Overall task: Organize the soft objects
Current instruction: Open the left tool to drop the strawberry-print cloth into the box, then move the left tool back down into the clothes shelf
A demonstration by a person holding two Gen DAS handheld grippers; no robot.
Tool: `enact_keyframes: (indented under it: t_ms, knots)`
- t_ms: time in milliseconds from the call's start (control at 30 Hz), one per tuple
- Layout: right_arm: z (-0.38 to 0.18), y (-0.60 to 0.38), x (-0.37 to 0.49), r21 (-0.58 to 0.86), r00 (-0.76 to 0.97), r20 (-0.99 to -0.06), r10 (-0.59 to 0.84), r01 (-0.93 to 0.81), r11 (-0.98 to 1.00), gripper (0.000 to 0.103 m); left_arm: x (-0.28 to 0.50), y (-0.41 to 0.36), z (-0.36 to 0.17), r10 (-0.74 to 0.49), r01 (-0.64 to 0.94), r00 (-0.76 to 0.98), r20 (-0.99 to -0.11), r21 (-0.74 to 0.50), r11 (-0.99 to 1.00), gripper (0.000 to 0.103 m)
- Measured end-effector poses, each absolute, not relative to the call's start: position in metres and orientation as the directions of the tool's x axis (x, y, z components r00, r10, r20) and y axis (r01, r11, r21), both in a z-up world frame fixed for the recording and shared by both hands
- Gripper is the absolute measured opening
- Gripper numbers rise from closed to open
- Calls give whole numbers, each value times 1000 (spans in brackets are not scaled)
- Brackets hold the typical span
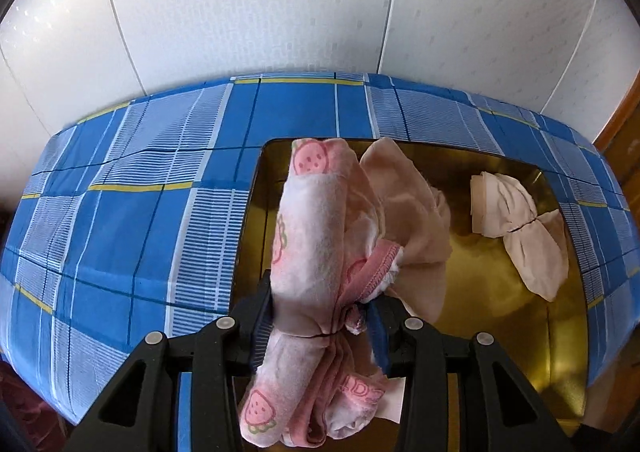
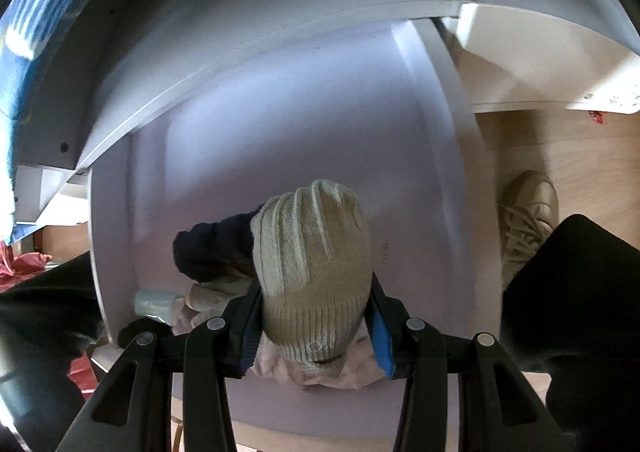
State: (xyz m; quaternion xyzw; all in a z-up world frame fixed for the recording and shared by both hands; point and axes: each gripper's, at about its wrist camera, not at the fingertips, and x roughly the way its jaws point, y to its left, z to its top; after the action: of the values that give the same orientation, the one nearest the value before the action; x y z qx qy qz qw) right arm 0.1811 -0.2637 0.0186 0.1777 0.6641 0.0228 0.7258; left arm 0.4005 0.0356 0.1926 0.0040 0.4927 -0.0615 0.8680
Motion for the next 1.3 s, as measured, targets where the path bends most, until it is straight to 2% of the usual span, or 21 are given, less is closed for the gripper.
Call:
enact_keyframes:
  t_ms: [200,300,367,533,700,800,967,1033,1300]
  knots:
    - [20,-261,184,313,126,-948,292,206,927,45,412,32,182,-191,131,462,-866,-146,981,44]
    - [20,-262,184,318,128,-946,297,214,924,45,415,30,181,-122,105,474,-872,-82,991,45]
    - [22,-263,184,323,130,-945,301,213,922,45,418,29,181,-88,94,478,-874,-49,994,48]
    - [24,-266,183,324,133,-944,301,217,921,45,416,28,192,-87,106,520,-850,-37,994,67]
    - [24,-265,182,319,133,-946,296,212,924,45,410,32,209,-111,111,550,-828,-59,992,69]
    - [24,-265,183,309,134,-949,286,213,927,45,402,36,220,-122,110,575,-809,-71,991,77]
    - [22,-264,183,290,131,-955,267,216,932,45,381,47,229,-149,106,596,-789,-106,989,78]
    - [21,-265,183,285,131,-956,261,218,934,45,368,49,230,-147,117,613,-776,-96,989,80]
    - [17,-269,183,256,128,-965,231,248,934,45,312,56,225,-181,200,654,-735,-63,978,81]
